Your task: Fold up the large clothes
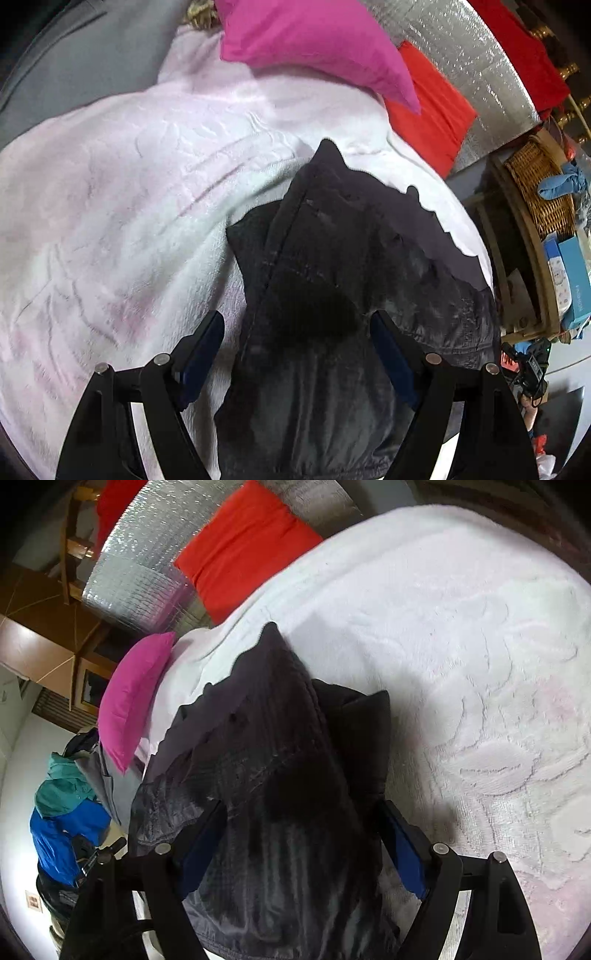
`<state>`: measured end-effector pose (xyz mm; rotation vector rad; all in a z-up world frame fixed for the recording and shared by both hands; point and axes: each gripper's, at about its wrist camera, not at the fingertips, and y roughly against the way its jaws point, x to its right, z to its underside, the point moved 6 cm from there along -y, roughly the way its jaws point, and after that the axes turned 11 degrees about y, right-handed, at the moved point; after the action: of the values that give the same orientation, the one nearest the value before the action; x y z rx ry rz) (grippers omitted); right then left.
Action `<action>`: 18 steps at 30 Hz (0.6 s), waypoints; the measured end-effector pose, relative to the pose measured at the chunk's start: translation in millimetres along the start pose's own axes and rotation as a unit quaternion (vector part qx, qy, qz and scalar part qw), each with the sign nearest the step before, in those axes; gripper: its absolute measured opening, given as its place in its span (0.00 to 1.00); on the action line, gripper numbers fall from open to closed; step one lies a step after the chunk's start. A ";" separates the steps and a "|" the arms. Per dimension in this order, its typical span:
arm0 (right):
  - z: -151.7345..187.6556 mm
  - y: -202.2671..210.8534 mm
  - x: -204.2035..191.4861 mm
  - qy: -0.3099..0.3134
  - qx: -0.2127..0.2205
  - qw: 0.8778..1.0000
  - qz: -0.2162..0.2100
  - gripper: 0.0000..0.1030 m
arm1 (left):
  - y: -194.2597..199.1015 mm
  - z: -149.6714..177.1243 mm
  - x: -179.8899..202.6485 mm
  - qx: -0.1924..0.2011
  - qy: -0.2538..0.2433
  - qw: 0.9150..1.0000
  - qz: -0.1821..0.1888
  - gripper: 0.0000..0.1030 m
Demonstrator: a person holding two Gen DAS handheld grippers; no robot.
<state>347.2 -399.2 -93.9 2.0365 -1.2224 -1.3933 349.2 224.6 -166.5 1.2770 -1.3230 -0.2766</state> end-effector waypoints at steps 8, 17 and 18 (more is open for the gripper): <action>-1.1 -15.7 -2.5 -0.006 -0.021 0.999 -0.030 0.84 | -22.5 2.0 4.3 -0.034 -0.013 0.999 -0.004 0.79; -2.1 -22.9 -10.9 0.051 -0.048 0.997 0.011 0.63 | -33.5 5.2 20.6 -0.035 -0.047 0.998 -0.027 0.79; -2.8 -22.5 -9.8 0.049 -0.045 0.998 0.008 0.62 | -33.9 5.8 20.7 -0.032 -0.050 0.998 -0.032 0.79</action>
<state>358.3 -379.2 -103.2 2.0030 -1.1121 -1.3005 367.6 193.3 -183.6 1.2664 -1.3482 -0.4286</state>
